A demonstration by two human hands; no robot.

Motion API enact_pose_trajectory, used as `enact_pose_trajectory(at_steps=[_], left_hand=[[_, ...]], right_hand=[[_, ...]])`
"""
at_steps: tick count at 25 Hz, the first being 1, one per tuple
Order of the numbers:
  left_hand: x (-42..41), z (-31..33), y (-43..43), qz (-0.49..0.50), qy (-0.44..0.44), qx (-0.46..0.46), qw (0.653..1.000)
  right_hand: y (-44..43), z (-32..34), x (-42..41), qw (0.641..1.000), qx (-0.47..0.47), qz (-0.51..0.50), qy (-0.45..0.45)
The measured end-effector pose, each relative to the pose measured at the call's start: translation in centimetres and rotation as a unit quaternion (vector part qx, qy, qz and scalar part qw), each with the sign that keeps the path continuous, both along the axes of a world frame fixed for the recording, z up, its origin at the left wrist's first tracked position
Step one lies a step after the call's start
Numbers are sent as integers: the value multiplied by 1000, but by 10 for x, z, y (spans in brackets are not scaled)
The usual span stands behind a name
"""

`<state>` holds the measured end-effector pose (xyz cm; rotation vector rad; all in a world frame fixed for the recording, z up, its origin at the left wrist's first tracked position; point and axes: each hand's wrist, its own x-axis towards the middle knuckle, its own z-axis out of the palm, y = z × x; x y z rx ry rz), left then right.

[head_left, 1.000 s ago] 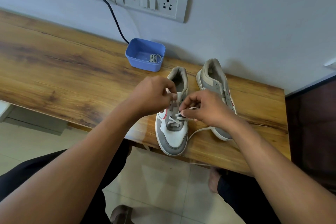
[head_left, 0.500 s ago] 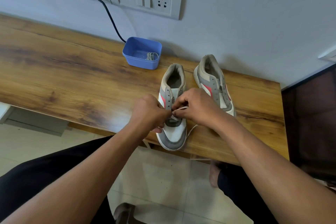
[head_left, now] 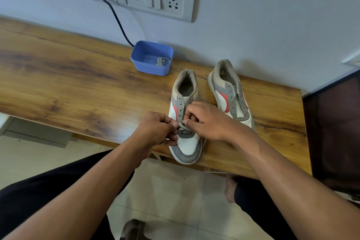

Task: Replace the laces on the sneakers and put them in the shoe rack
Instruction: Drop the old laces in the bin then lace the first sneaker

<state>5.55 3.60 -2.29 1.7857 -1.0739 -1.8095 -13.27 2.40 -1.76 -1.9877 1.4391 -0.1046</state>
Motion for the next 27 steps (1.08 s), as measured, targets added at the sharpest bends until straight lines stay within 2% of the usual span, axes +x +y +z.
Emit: enact_pose_trajectory(at_steps=[5,8,9,11,13,14,16,18,21,25,27], left_hand=[[1,1,-2,-22,-41,-34,998],[4,8,-4,-91,-72,-94,989],[5,10,-5,-144,-107,-144,973],[4,11,-7,-252,-195,-267,910],[1,10,-11,-310,-249,-354,847],[0,10,-13,-319,-259,-376,830],[2,8,-17,-325,-256,-385,825],[4,9,-23,-334,-232,-362,838],[3,11,-28,-349,-212,-344,845],[0,8,-30,-374,-256,-348,821],[-1,11,-31,-378,-260,-342,820]], right_hand=[[1,4,-5,993,56,-59,-80],[2,6,-7,982,86,-112,-126],[2,6,-7,981,82,-123,-129],[0,7,-7,983,65,-123,-120],[0,8,-5,986,61,-115,-104],[0,8,-5,987,64,-111,-97],[3,10,-6,990,67,-96,-83],[7,11,-11,990,72,-87,-86],[14,11,-23,982,93,-119,-118],[15,15,-28,972,108,-151,-145],[17,24,-30,978,96,-140,-117]])
